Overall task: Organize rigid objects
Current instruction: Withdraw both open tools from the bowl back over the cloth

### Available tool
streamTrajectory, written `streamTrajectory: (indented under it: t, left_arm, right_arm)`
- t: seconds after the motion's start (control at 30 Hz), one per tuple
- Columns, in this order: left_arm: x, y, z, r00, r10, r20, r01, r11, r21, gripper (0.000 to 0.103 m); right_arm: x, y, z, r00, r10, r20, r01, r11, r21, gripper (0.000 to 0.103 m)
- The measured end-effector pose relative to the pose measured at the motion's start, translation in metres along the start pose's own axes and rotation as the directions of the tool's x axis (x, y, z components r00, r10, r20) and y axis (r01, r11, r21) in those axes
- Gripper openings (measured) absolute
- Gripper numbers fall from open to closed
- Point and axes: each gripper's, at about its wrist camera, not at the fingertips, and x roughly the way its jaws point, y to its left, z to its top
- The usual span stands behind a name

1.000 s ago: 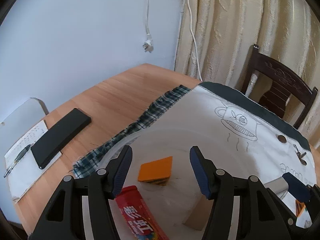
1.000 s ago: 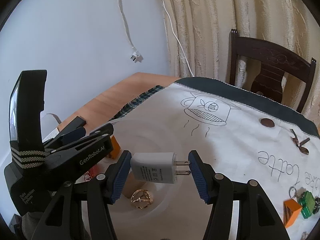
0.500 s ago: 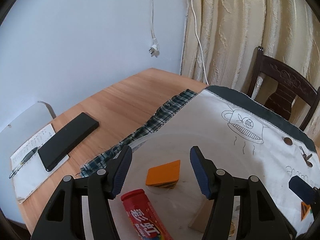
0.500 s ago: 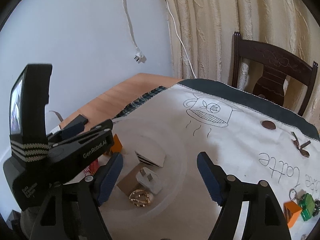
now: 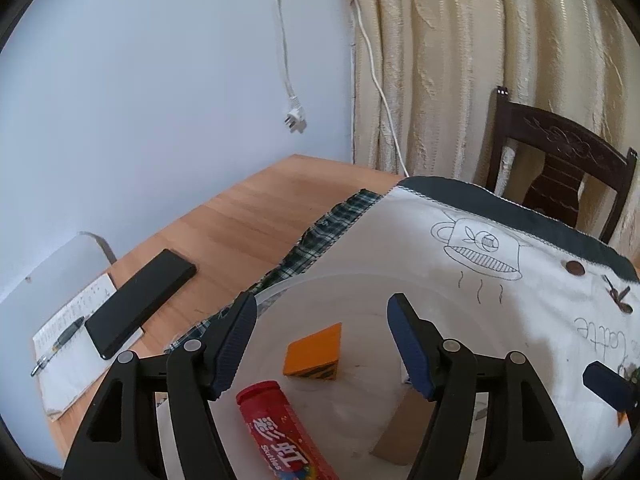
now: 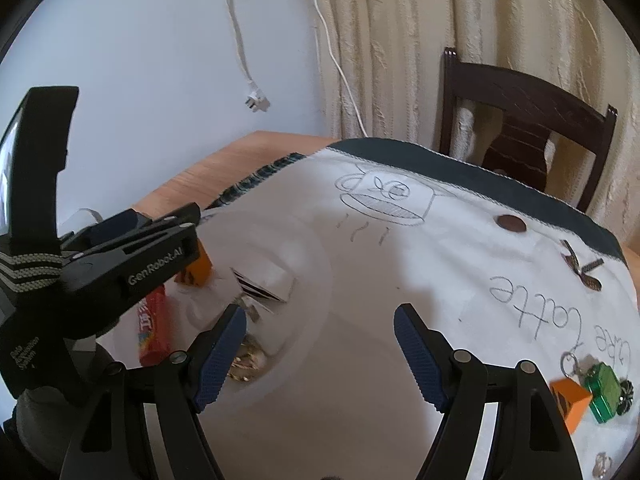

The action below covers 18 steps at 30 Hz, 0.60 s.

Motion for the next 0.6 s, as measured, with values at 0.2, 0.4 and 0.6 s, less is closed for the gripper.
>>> streamTrajectory:
  t: [0.2,0.4,0.6]
  left_arm:
    - [-0.005,-0.011,-0.002,1.0,-0.006,0.017,0.006,0.999,0.038,0.073]
    - [-0.006,-0.021,-0.005,1.0,-0.019,0.019,0.018,0.997,0.069,0.073]
    - [-0.009,-0.032,-0.009,0.999,-0.033,0.023,0.03,0.993,0.111,0.073]
  right_arm:
    - [-0.002,-0.012,-0.007,1.0,-0.022,-0.013,0.022,1.0,0.022,0.08]
    - [-0.005,-0.026,-0.015,0.999,-0.046,-0.027,0.047,0.998,0.045,0.08]
    - [-0.01,-0.04,-0.024,0.997,-0.069,-0.039,0.072,0.995,0.068,0.08]
